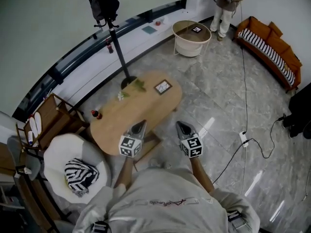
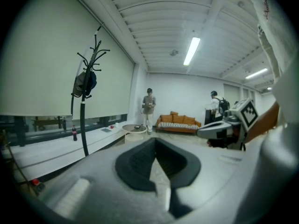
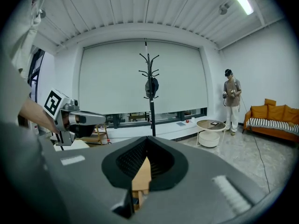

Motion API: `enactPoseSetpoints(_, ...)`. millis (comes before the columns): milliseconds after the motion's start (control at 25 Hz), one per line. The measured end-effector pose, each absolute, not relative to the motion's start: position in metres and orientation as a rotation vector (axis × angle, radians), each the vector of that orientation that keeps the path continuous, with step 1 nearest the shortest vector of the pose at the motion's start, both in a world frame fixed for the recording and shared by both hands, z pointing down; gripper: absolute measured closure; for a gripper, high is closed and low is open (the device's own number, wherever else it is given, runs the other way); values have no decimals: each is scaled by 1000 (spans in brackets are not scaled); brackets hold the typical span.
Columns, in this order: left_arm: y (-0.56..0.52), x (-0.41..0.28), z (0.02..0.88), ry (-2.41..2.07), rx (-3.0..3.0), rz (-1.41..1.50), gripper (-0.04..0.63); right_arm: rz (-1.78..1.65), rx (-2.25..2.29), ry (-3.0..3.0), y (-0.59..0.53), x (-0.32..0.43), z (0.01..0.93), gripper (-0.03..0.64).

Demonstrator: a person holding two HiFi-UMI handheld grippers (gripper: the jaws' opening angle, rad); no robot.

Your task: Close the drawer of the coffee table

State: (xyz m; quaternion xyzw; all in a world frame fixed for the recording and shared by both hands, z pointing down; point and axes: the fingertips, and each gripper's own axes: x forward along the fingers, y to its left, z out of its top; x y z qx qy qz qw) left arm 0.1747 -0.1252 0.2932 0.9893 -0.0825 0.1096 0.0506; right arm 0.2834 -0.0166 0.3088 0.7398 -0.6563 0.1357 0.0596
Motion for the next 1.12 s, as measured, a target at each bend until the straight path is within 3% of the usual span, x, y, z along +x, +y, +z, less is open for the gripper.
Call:
enactPoseSetpoints(760, -251, -11, 281, -952, 2878, 270, 595, 308, 1742, -2414, -195, 148, 307, 612)
enactPoseSetpoints(1120, -233, -39, 268, -1270, 2752, 255, 595, 263, 1443, -2600, -213, 123, 301, 612)
